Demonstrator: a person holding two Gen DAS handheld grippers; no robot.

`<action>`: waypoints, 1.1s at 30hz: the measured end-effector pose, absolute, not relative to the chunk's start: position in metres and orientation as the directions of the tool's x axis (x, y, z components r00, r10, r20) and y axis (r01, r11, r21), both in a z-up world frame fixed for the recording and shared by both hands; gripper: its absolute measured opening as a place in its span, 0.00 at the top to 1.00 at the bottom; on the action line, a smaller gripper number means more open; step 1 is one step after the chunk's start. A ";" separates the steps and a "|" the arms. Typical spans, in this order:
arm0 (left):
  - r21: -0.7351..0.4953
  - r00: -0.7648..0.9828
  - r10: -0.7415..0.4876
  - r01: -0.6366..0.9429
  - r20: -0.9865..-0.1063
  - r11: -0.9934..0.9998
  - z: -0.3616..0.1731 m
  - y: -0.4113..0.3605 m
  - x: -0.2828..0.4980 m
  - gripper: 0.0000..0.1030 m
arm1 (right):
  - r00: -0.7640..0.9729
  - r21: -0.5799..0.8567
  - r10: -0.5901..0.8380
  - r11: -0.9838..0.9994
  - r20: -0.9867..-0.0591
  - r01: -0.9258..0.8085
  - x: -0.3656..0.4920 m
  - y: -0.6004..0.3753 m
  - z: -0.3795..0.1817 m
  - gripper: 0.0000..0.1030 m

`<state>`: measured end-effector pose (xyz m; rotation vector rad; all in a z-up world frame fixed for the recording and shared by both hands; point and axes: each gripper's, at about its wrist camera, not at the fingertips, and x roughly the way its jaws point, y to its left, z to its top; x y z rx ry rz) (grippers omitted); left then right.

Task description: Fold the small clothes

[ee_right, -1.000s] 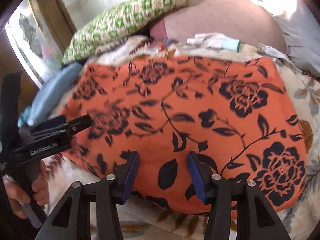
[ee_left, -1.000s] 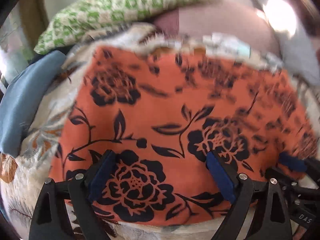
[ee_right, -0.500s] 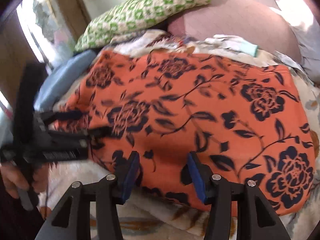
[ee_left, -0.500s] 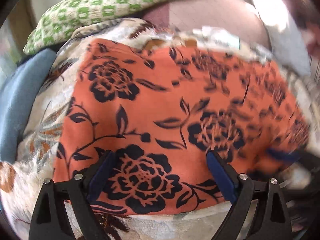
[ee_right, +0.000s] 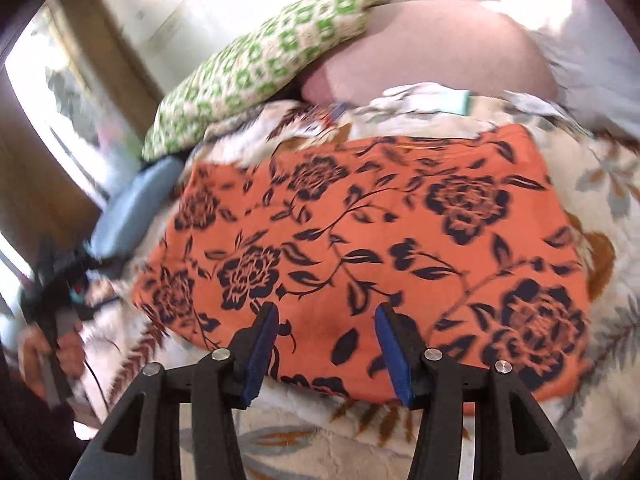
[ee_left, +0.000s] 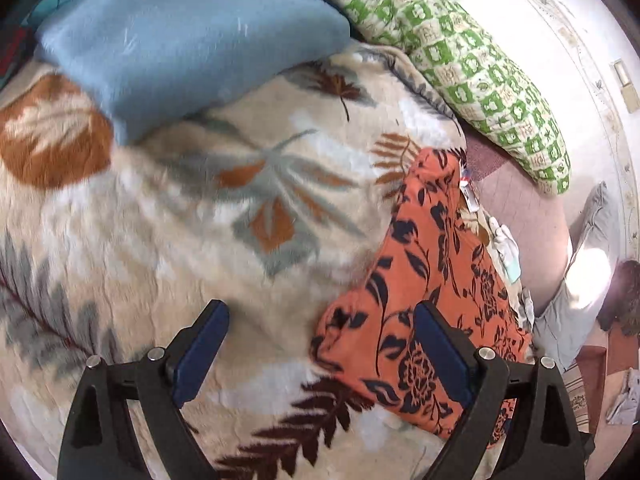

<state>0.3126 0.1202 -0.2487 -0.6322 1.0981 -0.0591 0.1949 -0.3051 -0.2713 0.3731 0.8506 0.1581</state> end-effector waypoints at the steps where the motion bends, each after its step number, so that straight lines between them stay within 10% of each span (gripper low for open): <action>1: -0.495 0.464 -0.343 -0.257 -0.817 0.830 -0.250 0.112 0.308 0.09 | 0.661 0.403 0.284 0.914 -0.694 0.031 0.190 -0.313 -0.268 0.47; 15: -0.595 0.551 -0.412 -0.202 -0.725 0.778 -0.270 0.071 0.319 0.11 | 0.668 0.497 0.333 0.865 -0.665 0.063 0.175 -0.341 -0.266 0.47; 19: -0.658 0.538 -0.475 -0.214 -0.696 0.722 -0.284 0.077 0.321 0.48 | 0.650 0.485 0.341 0.873 -0.679 0.048 0.180 -0.333 -0.273 0.47; 22: -0.683 0.551 -0.494 -0.203 -0.673 0.702 -0.283 0.080 0.316 0.51 | 0.639 0.483 0.343 0.874 -0.689 0.051 0.184 -0.331 -0.279 0.47; 29: -0.726 0.580 -0.517 -0.200 -0.629 0.658 -0.290 0.073 0.317 0.30 | 0.622 0.477 0.346 0.877 -0.703 0.052 0.188 -0.330 -0.287 0.47; 33: -0.640 0.583 -0.455 -0.151 -0.673 0.753 -0.283 0.057 0.319 0.38 | 0.623 0.485 0.353 0.873 -0.698 0.049 0.190 -0.331 -0.289 0.47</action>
